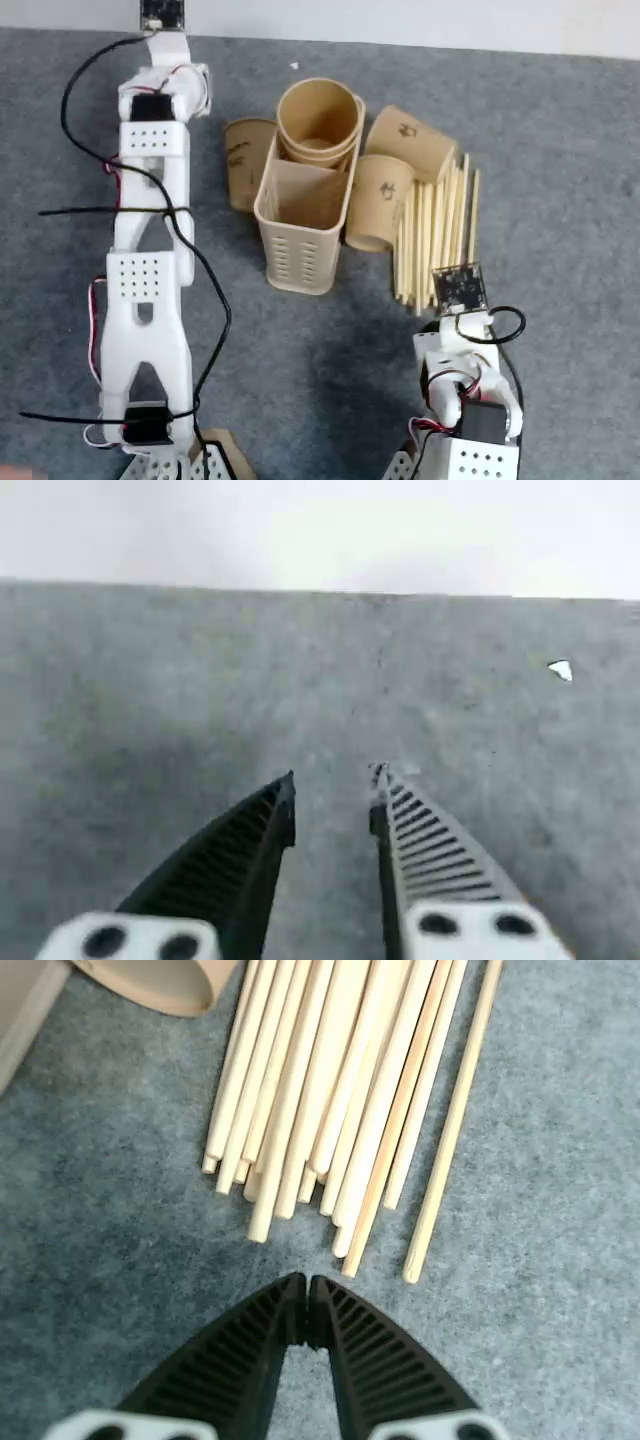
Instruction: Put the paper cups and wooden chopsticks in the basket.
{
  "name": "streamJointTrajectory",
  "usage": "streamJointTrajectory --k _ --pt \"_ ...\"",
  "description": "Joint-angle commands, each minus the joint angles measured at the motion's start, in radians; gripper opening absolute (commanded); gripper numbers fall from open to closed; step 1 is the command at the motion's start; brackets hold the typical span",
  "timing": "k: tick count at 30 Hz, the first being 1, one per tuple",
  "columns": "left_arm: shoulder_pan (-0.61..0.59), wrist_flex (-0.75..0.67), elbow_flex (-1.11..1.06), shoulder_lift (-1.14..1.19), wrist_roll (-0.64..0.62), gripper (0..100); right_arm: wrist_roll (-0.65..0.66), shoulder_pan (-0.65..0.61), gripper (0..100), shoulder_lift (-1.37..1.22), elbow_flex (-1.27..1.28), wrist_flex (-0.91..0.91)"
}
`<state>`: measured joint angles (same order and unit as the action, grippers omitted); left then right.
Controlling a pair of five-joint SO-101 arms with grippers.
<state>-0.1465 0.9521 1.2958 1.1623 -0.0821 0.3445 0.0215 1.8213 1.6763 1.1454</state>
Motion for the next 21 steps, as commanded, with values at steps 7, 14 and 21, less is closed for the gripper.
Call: streamJointTrajectory --k 7,14,21 --pt "0.156 0.089 0.045 0.031 -0.014 16 0.008 -0.007 3.4 0.004 0.122 -0.016" --pt "0.166 0.399 0.047 -0.039 -0.011 16 0.008 -0.007 3.4 0.004 0.122 -0.016" --pt "0.170 0.717 0.045 -0.200 0.155 16 0.008 -0.007 3.4 0.004 0.122 -0.016"
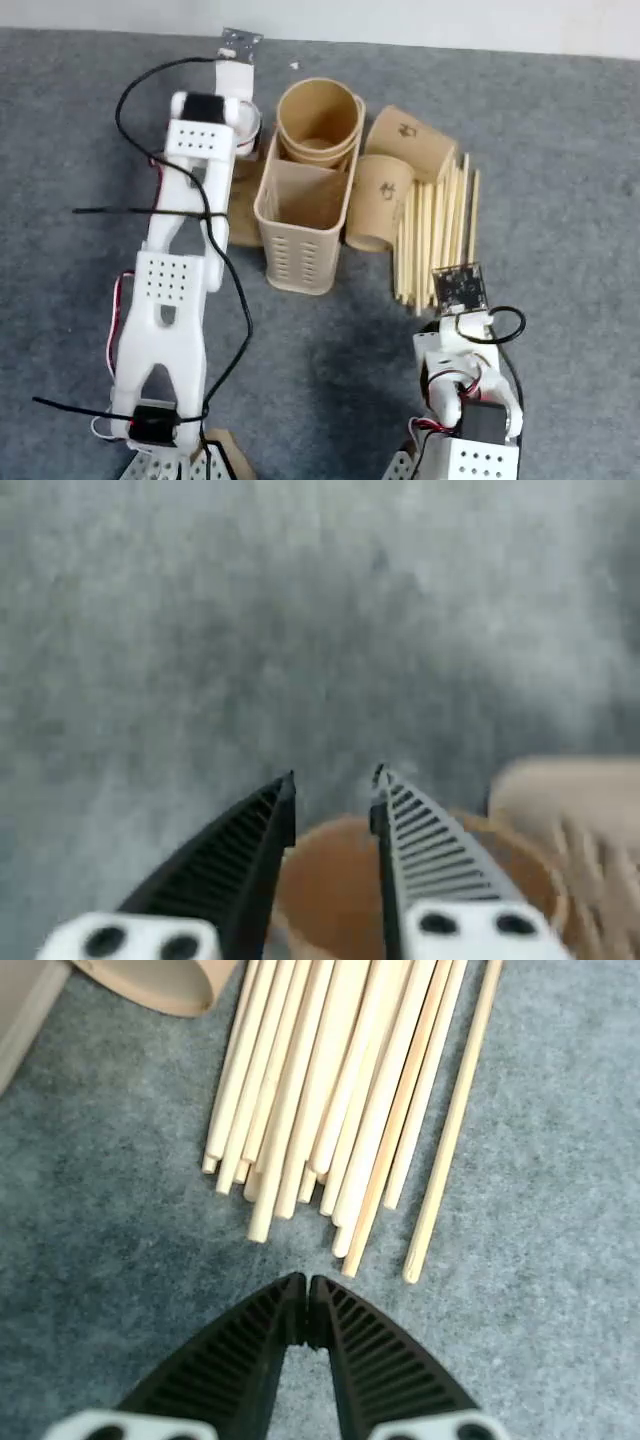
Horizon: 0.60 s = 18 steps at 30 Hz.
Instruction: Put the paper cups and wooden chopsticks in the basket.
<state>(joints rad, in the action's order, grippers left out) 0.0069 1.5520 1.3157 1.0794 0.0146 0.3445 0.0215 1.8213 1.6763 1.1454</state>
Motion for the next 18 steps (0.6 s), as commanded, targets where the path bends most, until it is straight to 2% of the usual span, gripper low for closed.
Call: streamJointTrajectory --k 1,3,8,18 --pt "0.016 0.155 0.025 -0.137 0.077 16 0.008 -0.007 3.4 0.004 0.122 -0.016" --pt "0.013 0.212 0.018 -0.173 0.112 16 0.008 -0.007 3.4 0.004 0.122 -0.016" --pt "-0.021 0.219 -0.071 -0.278 0.133 16 0.008 -0.007 3.4 0.004 0.122 -0.016" --pt "-0.018 0.218 -0.595 -0.598 0.275 16 0.008 -0.007 3.4 0.005 0.122 -0.016"
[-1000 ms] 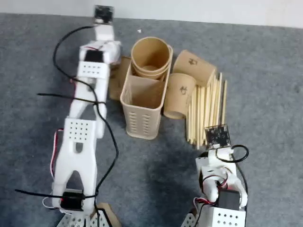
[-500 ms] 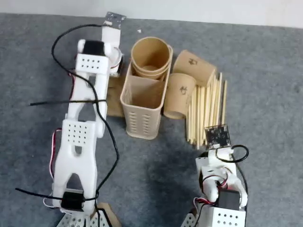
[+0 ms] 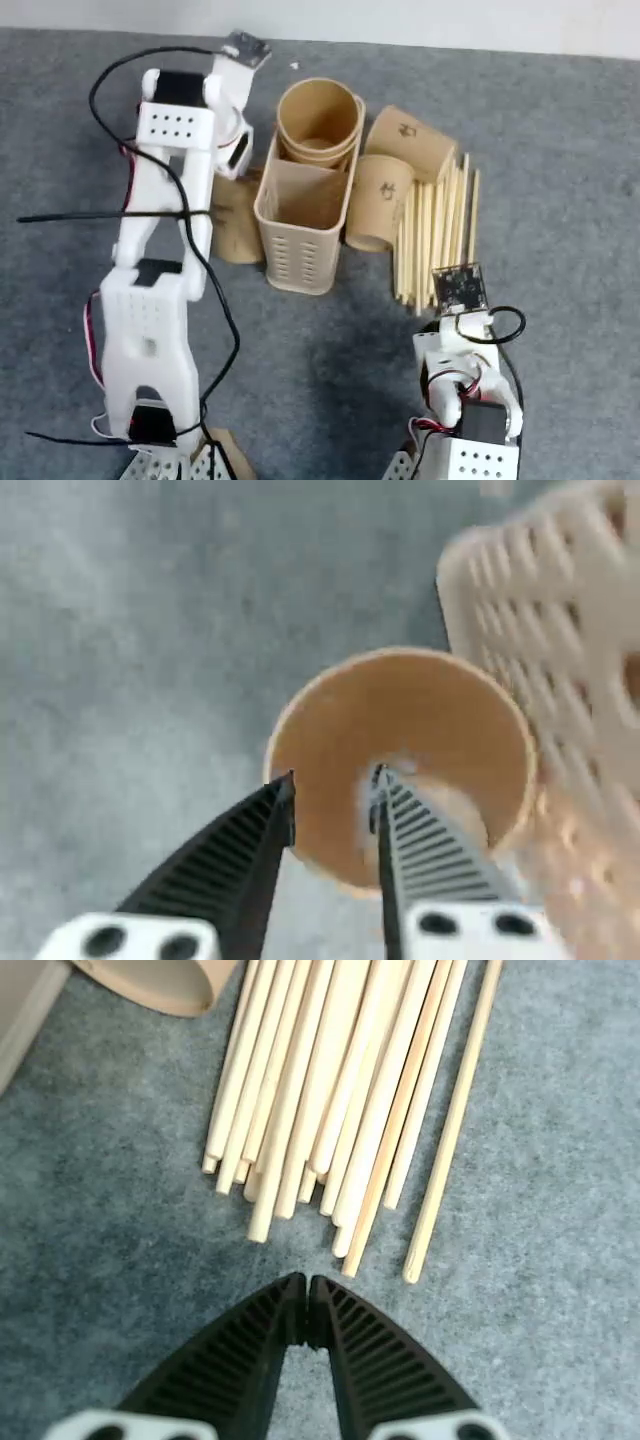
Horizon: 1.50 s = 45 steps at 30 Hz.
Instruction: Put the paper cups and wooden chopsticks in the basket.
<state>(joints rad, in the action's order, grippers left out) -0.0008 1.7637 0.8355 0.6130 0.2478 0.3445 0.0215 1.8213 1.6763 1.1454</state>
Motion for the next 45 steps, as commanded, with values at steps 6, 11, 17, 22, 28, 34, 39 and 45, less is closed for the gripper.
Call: streamJointTrajectory --k 6,11,17,22,28,34,39,45 --pt "-0.038 0.005 -0.259 -0.292 0.084 15 0.008 -0.007 3.4 0.005 0.122 -0.016" --pt "-0.047 0.005 -0.255 -0.374 0.084 16 0.008 -0.007 3.4 0.005 0.122 -0.016" --pt "-0.050 0.005 -0.328 -0.355 0.084 16 0.008 -0.007 3.4 0.005 0.122 -0.016" --pt "-0.050 0.005 -0.383 -0.326 0.106 16 0.008 -0.007 3.4 0.005 0.122 -0.016" --pt "-0.050 0.003 -0.461 -0.260 0.193 15 0.008 -0.007 3.4 0.005 0.122 -0.016" --pt "-0.059 0.003 -0.407 -0.124 0.193 4 0.008 -0.007 3.4 0.005 0.122 -0.016" --pt "-0.087 0.011 -0.265 -0.093 0.186 0 0.008 -0.007 3.4 0.005 0.122 -0.016" --pt "-0.177 0.011 0.041 -0.197 0.100 0 0.008 -0.007 3.4 0.007 0.122 -0.016"
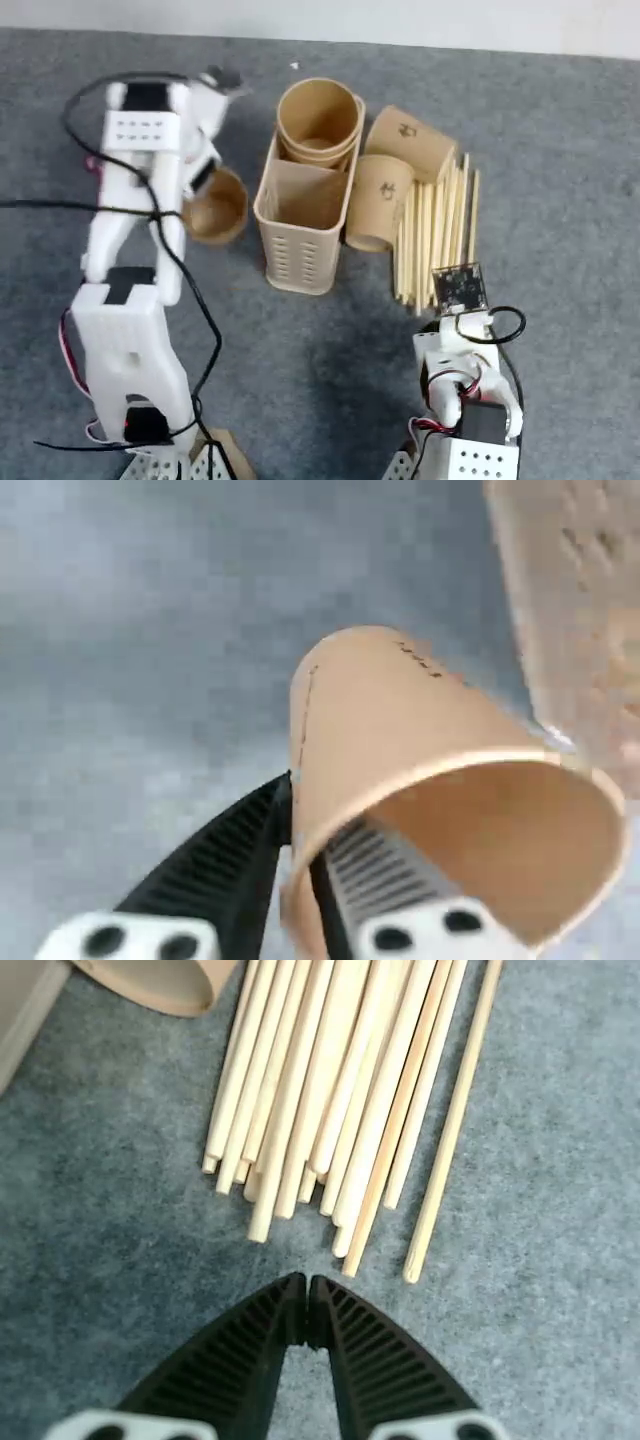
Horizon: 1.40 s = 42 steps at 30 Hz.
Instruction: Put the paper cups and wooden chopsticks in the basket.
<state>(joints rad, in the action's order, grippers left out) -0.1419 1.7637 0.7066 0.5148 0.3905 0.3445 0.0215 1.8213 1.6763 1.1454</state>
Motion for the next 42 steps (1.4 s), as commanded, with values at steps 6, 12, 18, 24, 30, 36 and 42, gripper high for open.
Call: streamJointTrajectory --k 6,12,18,24,30,36,42 --pt "0.053 0.011 0.435 -0.236 -0.120 0 0.008 -0.007 3.4 0.007 0.122 -0.016" --pt "0.280 0.003 0.562 -0.341 -0.253 0 0.008 -0.007 3.4 0.007 0.122 -0.016" --pt "0.410 0.005 0.582 -0.360 -0.364 0 0.008 -0.007 3.4 0.007 0.122 -0.016" --pt "0.444 0.005 0.415 -0.338 -0.422 0 0.008 -0.007 3.4 0.007 0.122 -0.016" --pt "0.440 0.006 0.331 -0.300 -0.436 0 0.008 -0.007 3.4 0.007 0.122 -0.016" --pt "0.438 0.005 0.331 -0.282 -0.436 4 0.008 -0.007 3.4 0.007 0.122 -0.016" --pt "0.433 -0.071 0.329 -0.282 -0.427 18 0.008 -0.007 3.4 0.007 0.122 -0.016"
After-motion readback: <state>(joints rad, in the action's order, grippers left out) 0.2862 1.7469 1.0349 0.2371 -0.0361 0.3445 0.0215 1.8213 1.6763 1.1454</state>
